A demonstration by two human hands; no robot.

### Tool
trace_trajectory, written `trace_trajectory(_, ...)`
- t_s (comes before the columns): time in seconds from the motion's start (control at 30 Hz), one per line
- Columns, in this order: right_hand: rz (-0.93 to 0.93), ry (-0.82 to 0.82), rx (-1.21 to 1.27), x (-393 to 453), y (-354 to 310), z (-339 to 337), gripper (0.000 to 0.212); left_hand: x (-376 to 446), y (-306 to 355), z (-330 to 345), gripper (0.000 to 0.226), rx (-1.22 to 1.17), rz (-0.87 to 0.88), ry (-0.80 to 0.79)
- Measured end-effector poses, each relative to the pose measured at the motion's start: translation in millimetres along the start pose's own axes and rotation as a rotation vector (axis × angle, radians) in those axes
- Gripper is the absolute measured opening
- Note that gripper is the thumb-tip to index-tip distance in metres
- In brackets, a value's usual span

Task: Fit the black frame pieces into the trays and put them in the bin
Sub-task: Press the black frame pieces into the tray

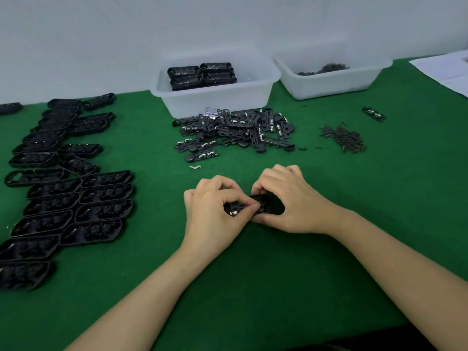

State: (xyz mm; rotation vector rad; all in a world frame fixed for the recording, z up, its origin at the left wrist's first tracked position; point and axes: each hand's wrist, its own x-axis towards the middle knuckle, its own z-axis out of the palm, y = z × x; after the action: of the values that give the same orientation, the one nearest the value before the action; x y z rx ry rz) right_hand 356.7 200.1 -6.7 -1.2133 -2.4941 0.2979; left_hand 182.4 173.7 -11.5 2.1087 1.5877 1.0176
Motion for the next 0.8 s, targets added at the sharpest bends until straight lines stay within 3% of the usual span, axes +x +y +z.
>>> trace_trajectory(0.13, 0.002, -0.009, 0.024, 0, 0, 0, 0.034, -2, -3, -5, 0.01, 0.137, 0.101, 0.018)
trace_trajectory(0.27, 0.0, -0.014, 0.026, 0, -1, 0, 0.034, -1, -5, -9, 0.015, 0.1, 0.145, 0.006)
trace_trajectory(0.47, -0.005, -0.034, 0.004, -2, -1, -1, 0.035, 1, -24, -22, 0.054, 0.129, 0.147, -0.136)
trace_trajectory(0.67, 0.066, -0.042, 0.13, -1, -1, -2, 0.046, 1, -27, -21, 0.035, 0.042, 0.129, -0.13)
trace_trajectory(0.8, 0.106, -0.047, 0.135, 2, -3, 1, 0.027, 0, -26, -20, 0.036, 0.03, 0.14, -0.113)
